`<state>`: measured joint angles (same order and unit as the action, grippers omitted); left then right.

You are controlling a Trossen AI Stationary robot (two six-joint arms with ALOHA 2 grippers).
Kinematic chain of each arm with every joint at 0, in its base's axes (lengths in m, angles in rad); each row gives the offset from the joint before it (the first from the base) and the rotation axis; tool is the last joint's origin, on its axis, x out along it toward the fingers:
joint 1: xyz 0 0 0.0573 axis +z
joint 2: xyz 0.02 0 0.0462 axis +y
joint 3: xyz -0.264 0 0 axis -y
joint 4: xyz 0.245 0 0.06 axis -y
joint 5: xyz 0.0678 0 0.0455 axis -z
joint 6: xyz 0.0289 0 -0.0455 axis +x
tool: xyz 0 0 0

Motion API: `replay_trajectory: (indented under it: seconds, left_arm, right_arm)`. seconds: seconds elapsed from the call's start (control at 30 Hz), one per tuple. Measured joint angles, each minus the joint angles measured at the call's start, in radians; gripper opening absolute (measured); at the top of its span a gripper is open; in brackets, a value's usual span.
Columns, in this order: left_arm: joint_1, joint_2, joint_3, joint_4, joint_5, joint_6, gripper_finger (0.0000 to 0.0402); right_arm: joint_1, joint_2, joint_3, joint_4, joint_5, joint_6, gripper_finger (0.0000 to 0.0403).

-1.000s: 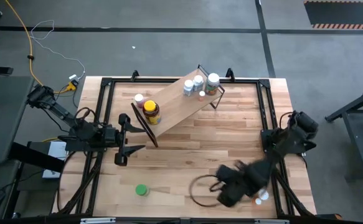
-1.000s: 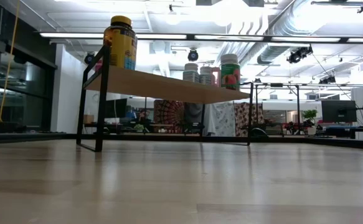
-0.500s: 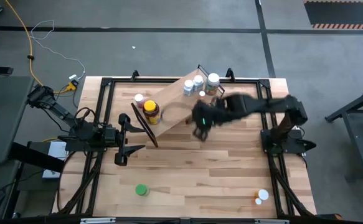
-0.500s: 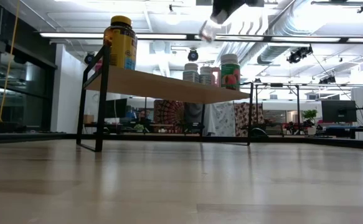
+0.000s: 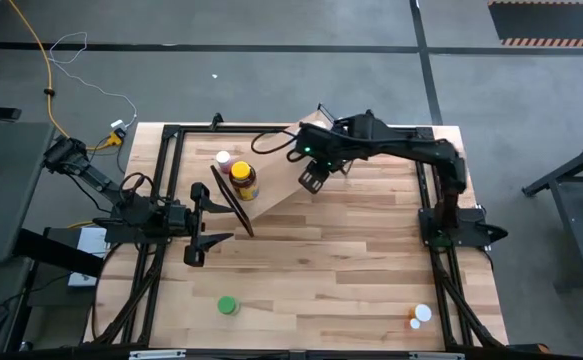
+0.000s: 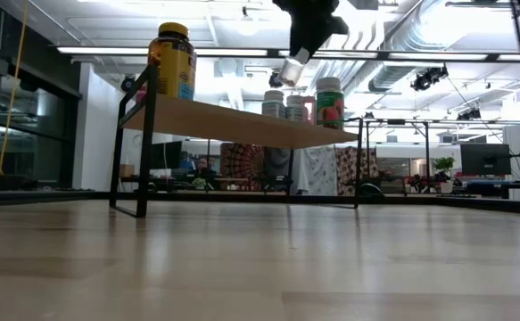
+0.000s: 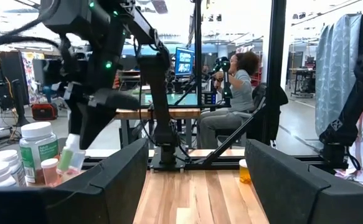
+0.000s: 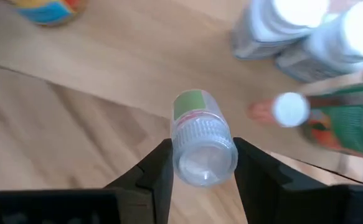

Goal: Pick and place medicine bottles onto shelf by color
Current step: Put the transparent medicine bottle on the shelf

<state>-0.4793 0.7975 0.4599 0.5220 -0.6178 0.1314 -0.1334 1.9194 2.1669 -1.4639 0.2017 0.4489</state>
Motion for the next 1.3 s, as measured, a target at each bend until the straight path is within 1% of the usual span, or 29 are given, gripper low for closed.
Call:
replay_trajectory:
  seconds: [0.1,0.13,0.27,0.43,0.63,0.8,0.97,1.3]
  left_arm:
    - [0.0,0.0,0.0,0.0,0.0,-0.006,0.0257]
    - [0.0,0.0,0.0,-0.001,0.0,-0.012,0.0257]
    - [0.0,0.0,0.0,-0.002,0.001,-0.023,0.0257]
    - [0.0,0.0,0.0,-0.006,0.003,-0.023,0.0257]
    - [0.0,0.0,0.0,-0.005,0.003,-0.023,0.0257]
    - [0.0,0.0,0.0,-0.002,0.003,-0.023,0.0257]
    - [0.0,0.0,0.0,-0.002,0.003,-0.023,0.0257]
    - [0.0,0.0,0.0,-0.003,0.004,-0.023,0.0257]
  right_arm:
    - [0.004,0.086,0.118,-0.103,0.035,0.004,0.0129]
    - [0.004,0.111,0.145,-0.111,0.034,0.004,0.0129]
    - [-0.001,0.18,0.191,-0.105,-0.011,-0.026,0.013]
    - [-0.019,0.19,0.142,-0.108,-0.019,-0.036,0.013]
    - [-0.041,0.19,0.142,-0.107,-0.022,-0.014,0.013]
    - [-0.082,0.19,0.142,-0.107,-0.055,0.015,0.013]
    - [-0.104,0.19,0.141,-0.107,-0.054,0.018,0.0131]
    - [-0.106,0.19,0.141,-0.107,-0.057,-0.065,0.0131]
